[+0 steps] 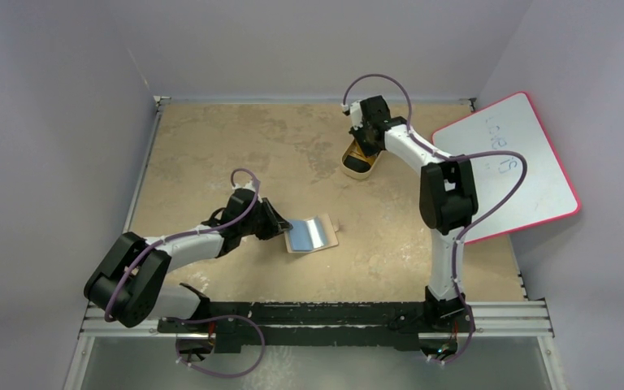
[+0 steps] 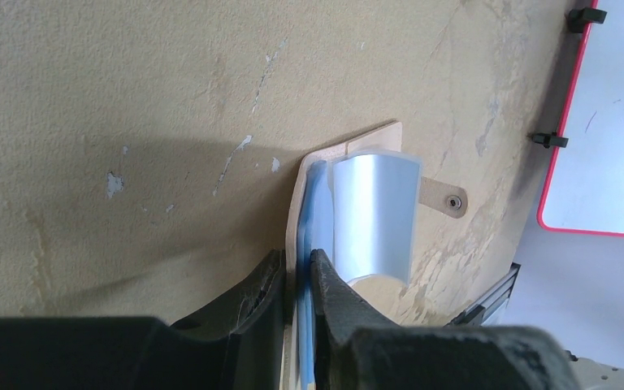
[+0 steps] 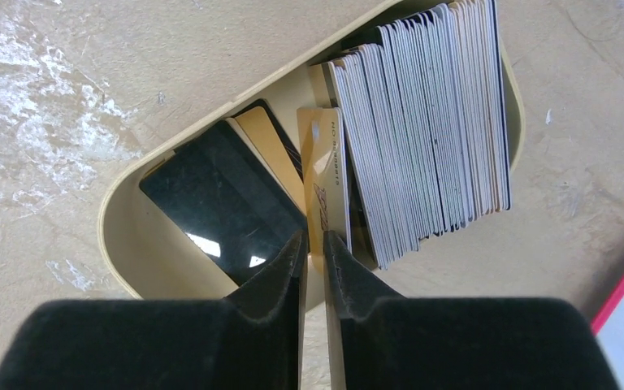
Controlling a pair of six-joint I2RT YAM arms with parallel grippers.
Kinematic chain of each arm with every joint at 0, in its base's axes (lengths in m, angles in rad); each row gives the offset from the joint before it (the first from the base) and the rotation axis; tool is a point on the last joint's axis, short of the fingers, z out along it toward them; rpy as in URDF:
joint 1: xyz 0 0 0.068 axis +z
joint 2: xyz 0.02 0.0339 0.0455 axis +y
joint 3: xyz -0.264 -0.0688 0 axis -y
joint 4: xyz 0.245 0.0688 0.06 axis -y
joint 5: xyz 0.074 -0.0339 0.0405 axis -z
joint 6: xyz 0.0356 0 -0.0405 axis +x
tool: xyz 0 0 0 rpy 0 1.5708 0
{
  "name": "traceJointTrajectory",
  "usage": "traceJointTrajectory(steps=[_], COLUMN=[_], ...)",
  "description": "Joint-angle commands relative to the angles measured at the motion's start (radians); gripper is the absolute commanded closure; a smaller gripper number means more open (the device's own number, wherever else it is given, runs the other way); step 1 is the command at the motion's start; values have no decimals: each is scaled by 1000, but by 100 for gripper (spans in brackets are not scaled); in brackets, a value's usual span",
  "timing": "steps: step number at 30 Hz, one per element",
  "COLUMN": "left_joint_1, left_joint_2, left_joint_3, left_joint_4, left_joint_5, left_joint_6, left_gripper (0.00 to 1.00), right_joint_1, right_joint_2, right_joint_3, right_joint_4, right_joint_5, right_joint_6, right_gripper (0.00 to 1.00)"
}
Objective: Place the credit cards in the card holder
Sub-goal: Pick up the credit card from the storage box.
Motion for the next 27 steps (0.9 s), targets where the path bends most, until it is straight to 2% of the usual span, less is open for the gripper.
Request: traceJointTrajectory(steps=[1,11,27], left_joint_1=[3,3,3], left_joint_2=[-21,-21,-16], left_joint_3=[30,29,30], left_joint_4=[28,30,34], left_joint_5=[-3,-2,2], left_joint_6=[29,26,25], left_gripper=[85,85,85], right_joint_1=[0,0,0], right_joint_2=[-13,-71,-103], right_joint_3=[11,16,11], right_joint_4=[0,-3,11], right_joint_5=[-16,-1,44], right_joint_6=[1,30,25], right_gripper=[84,66,64])
